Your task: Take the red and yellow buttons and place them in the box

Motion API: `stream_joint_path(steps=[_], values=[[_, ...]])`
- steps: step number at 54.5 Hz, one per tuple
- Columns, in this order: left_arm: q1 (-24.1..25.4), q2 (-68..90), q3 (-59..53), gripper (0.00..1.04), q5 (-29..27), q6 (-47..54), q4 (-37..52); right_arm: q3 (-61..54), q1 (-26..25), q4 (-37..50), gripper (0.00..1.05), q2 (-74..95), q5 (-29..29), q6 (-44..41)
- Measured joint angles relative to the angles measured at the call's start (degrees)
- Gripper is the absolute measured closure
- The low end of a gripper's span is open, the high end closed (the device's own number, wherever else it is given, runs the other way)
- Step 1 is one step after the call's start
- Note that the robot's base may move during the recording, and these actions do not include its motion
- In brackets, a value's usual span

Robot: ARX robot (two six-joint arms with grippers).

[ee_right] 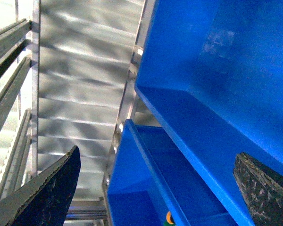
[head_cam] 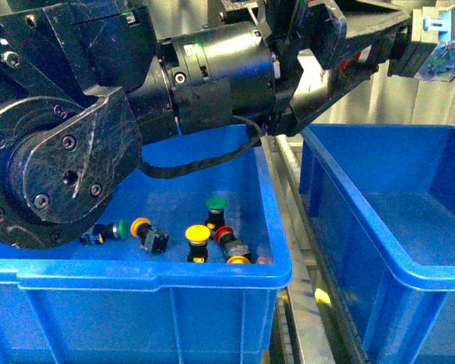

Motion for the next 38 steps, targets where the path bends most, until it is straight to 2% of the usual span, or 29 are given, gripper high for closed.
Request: stream_joint_path(steps=[10, 22, 38], values=[[0.13, 0.07, 2.01, 0.72, 0.00, 0.24, -0.37, 0.72, 2.69, -0.72, 0.07, 0.26, 0.11, 6.01], [-0.15, 2.67, 4.26, 0.72, 0.00, 0.31, -0.72, 5.01, 5.79, -1.20, 0.07, 0.81, 0.37, 8.81], [-1.49, 5.66, 9.94, 0.72, -0.24, 0.22, -1.97, 4.15, 8.57, -0.44, 0.07, 0.81, 0.33, 10.80]])
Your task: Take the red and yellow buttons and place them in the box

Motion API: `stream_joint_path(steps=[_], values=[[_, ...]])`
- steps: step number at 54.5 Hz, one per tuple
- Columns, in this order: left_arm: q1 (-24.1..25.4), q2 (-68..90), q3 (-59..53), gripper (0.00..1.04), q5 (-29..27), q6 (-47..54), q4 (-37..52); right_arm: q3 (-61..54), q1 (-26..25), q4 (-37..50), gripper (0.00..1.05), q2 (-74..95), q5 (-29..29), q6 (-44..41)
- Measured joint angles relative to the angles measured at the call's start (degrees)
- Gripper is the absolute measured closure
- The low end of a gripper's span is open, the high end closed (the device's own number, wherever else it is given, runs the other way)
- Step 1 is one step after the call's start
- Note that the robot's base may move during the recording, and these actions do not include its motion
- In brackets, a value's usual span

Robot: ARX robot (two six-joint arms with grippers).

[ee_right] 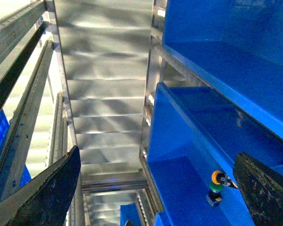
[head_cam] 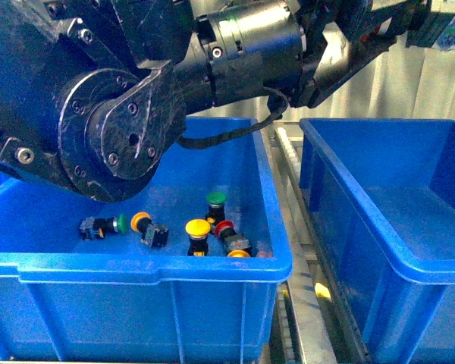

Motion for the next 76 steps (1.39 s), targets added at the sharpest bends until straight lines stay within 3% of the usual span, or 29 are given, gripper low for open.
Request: stream_joint_path(steps=[28, 57, 76], values=[[-3.54, 4.11, 5.99, 0.72, -1.18, 0.00, -3.39, -1.33, 0.42, 0.50, 0.07, 0.00, -1.11, 1.16], [-6.08, 7.48, 6.60, 0.72, -3.15, 0.02, -4.81, -1.73, -2.86, 1.09, 0.07, -1.29, -3.65, 1.97], [-6.78, 7.78, 8.90, 0.72, -3.63, 0.20, -6.12, -2.71, -3.91, 1.33, 0.61, -1.51, -3.89, 1.55]])
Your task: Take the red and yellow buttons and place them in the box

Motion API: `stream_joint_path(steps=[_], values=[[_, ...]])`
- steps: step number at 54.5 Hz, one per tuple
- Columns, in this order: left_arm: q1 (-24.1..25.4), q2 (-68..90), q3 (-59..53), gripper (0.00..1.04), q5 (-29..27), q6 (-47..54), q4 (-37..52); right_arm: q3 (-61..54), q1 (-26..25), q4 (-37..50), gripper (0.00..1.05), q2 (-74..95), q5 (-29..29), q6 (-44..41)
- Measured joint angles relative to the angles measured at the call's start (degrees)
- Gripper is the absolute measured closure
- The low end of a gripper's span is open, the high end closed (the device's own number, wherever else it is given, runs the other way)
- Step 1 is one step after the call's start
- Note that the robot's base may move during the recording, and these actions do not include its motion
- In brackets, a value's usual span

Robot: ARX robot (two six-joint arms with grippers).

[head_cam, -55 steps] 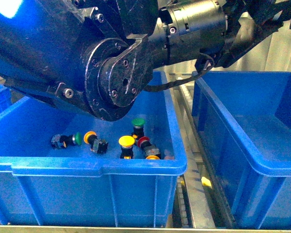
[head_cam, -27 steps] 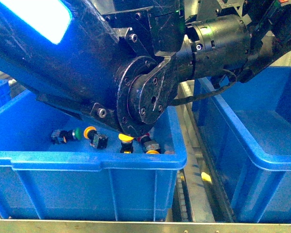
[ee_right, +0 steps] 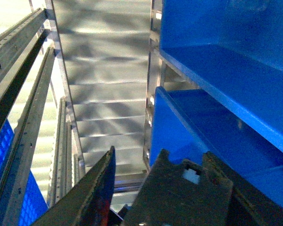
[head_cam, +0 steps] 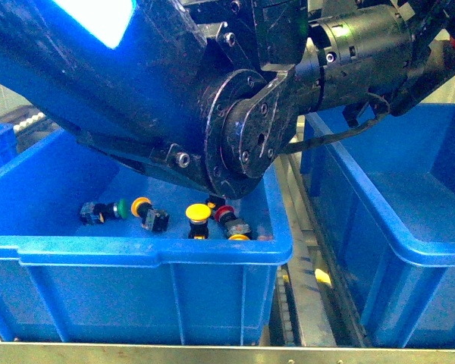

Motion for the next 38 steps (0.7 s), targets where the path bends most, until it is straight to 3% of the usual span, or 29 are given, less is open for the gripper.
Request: stream_joint_path(steps=[4, 16, 21, 27, 35, 38], values=[[0.00, 0.00, 0.09, 0.72, 0.09, 0.74, -0.48, 0.00, -0.15, 0.02, 0.67, 0.00, 0.07, -0.02], [0.00, 0.00, 0.09, 0.72, 0.04, 2.21, -1.31, -0.79, -0.98, 0.57, 0.68, 0.00, 0.46, -0.48], [0.09, 0.00, 0.09, 0.58, -0.61, 2.27, -2.47, -1.49, -1.55, 1.07, 0.69, 0.00, 0.70, -1.42], [0.94, -0.26, 0.04, 0.33, -1.97, 3.13, -3.54, -3.17, -3.08, 2.40, 0.69, 0.00, 1.38, -3.37], [1.66, -2.62, -1.92, 0.10, -1.75, 5.14, -5.73, -4.48, -4.33, 3.78, 0.69, 0.39, 1.38, -5.14], [1.88, -3.98, -3.26, 0.06, -2.08, 5.46, -5.60, -4.59, -4.66, 4.07, 0.69, 0.87, 1.38, -5.53]])
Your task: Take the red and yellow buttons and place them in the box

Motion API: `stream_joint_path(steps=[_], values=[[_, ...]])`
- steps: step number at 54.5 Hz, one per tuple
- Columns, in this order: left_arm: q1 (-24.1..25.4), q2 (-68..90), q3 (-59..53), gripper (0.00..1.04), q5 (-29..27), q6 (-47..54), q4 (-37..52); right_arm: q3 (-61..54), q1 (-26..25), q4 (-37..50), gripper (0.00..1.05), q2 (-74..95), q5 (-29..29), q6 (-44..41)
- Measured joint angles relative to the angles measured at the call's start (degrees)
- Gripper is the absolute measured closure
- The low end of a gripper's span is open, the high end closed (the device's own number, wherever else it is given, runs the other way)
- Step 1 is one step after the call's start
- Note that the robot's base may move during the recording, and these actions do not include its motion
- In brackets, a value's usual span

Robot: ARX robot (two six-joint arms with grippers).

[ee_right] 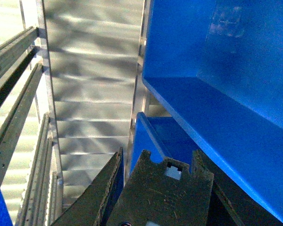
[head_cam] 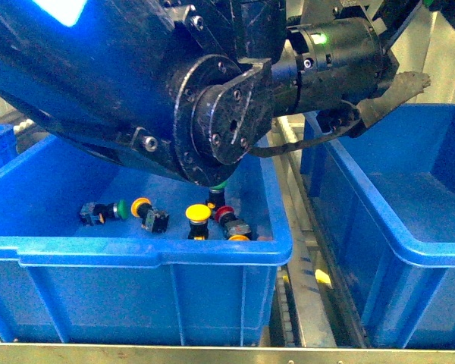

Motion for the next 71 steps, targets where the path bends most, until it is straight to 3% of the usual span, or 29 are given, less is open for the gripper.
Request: stream_joint_path(steps=[21, 39, 46, 51, 54, 58, 63, 71], values=[[6.45, -20.17, -20.76, 0.08, -0.52, 9.99, -3.85, -0.70, -0.66, 5.99, 0.70, 2.62, 2.62, -6.69], [22.45, -50.45, -50.93, 0.08, -2.12, 12.76, -4.81, -5.07, 5.62, 7.69, 0.70, -1.49, 5.49, -19.78], [28.17, -64.08, -60.00, 0.08, -5.60, 13.18, -9.92, -7.34, 8.46, 8.85, 0.70, -3.17, 6.97, -25.00], [26.71, -75.43, -61.96, 0.24, -29.57, 25.03, -28.11, -7.87, 9.20, 9.16, 0.70, -3.56, 7.85, -27.54], [29.57, -83.65, -65.59, 0.34, -38.73, 34.14, -37.81, -8.24, 9.64, 9.88, 0.70, -3.56, 8.76, -29.35], [33.48, -92.19, -70.62, 0.47, -42.51, 41.66, -44.48, -8.61, 10.25, 10.73, 0.70, -3.56, 10.56, -32.11], [34.21, -103.21, -75.23, 0.65, -41.94, 45.94, -51.49, -9.84, 13.31, 17.59, 0.70, -3.13, 16.76, -40.30], [34.25, -110.40, -78.07, 0.91, -42.03, 48.28, -53.48, -10.38, 16.90, 19.23, 0.70, -2.32, 18.43, -50.36]])
